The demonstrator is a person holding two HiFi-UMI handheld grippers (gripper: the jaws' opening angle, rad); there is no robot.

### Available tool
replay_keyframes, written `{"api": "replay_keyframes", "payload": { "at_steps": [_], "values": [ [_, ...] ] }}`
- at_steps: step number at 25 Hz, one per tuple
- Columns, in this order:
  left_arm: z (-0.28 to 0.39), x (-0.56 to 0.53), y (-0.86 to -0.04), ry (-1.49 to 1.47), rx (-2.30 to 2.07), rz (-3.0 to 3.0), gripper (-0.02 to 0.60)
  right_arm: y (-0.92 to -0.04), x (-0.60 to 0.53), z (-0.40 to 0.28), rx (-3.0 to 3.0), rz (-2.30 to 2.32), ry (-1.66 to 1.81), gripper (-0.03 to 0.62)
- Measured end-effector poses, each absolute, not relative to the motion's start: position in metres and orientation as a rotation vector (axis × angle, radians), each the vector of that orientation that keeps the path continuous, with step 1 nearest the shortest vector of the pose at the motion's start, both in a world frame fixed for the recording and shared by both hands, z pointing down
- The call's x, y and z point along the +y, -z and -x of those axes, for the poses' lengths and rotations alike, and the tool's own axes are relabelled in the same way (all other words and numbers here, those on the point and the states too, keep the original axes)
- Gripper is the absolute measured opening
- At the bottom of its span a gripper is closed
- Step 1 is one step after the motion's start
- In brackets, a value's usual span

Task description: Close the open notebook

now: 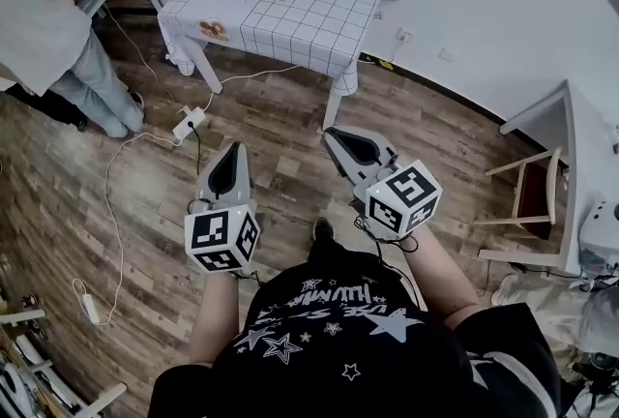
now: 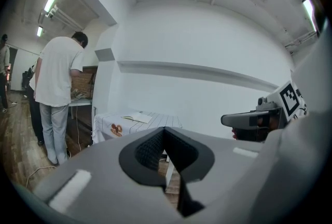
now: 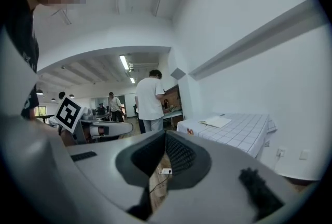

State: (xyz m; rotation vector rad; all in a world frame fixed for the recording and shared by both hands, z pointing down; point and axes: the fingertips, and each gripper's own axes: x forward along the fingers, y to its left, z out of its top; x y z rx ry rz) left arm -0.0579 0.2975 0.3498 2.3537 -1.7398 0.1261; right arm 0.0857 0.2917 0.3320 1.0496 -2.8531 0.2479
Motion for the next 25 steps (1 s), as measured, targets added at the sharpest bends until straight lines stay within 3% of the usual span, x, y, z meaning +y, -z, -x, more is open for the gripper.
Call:
{"api": "replay_keyframes", "payload": {
  "at_steps": [4, 11, 25],
  "values": [
    [0.042, 0.267, -0.344, -0.133, -1.739, -2.361, 0.009, -0.329, 0.258, -0.106, -2.816, -1.049, -0.159, 0.015],
    [0.028, 0.232, -0.340, -0.118, -1.822, -2.324, 0.009, -0.325, 0.205, -0.127, -2.925, -1.063, -0.321, 0.015],
    [0.063, 0.189, -0.343, -0.108, -1.923, -2.217, 0.009, -0.344, 0.161, -0.126, -2.895, -1.063, -0.410, 0.015]
  ]
}}
